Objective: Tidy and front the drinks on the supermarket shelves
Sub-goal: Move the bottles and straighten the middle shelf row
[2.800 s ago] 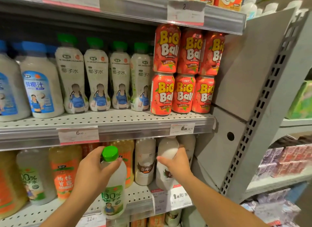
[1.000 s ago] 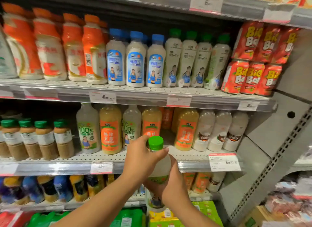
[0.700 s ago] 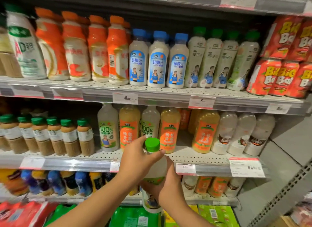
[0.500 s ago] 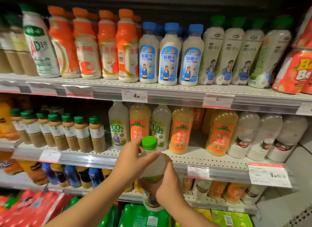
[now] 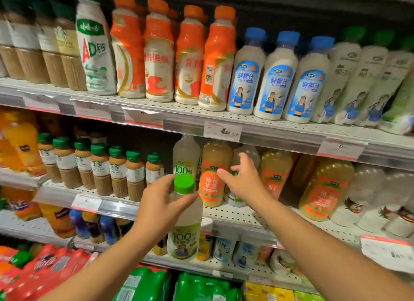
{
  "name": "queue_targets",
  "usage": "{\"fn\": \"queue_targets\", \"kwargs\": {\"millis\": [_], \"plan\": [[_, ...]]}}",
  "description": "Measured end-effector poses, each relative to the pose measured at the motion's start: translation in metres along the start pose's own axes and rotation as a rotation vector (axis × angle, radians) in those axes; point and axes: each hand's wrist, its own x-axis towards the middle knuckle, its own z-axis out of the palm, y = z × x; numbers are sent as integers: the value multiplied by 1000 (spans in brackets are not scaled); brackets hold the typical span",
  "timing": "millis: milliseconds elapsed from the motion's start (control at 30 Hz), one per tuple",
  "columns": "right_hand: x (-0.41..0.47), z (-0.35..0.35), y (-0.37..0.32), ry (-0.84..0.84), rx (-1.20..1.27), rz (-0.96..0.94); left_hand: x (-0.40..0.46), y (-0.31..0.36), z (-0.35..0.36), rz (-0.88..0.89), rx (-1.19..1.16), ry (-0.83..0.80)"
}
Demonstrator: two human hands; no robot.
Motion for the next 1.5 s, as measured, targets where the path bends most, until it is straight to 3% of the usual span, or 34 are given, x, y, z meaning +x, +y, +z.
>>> {"fn": "queue_targets", "kwargs": {"millis": [100, 367, 433, 533, 700, 800, 1233, 1500], "plan": [[32, 10, -23, 152, -207, 30, 7, -14, -19, -5, -20, -33], [76, 32, -51, 74, -470, 269, 7, -53, -44, 27, 17, -94], [76, 33, -53, 150, -502, 310, 6, -59, -46, 23, 13, -106], [69, 34, -47, 306, -366, 300, 6, -64, -47, 21, 9, -127], [48, 42, -34, 510, 11, 115, 9, -65, -47, 29, 7, -132], [38, 45, -32, 491, 117, 129, 10, -63, -44, 22, -3, -147], [-25, 57, -10, 407, 108, -6, 6, -43, -21, 107, -44, -210], [-72, 7, 9, 513, 283, 21, 1, -8, 8, 165, 0, -286]]}}
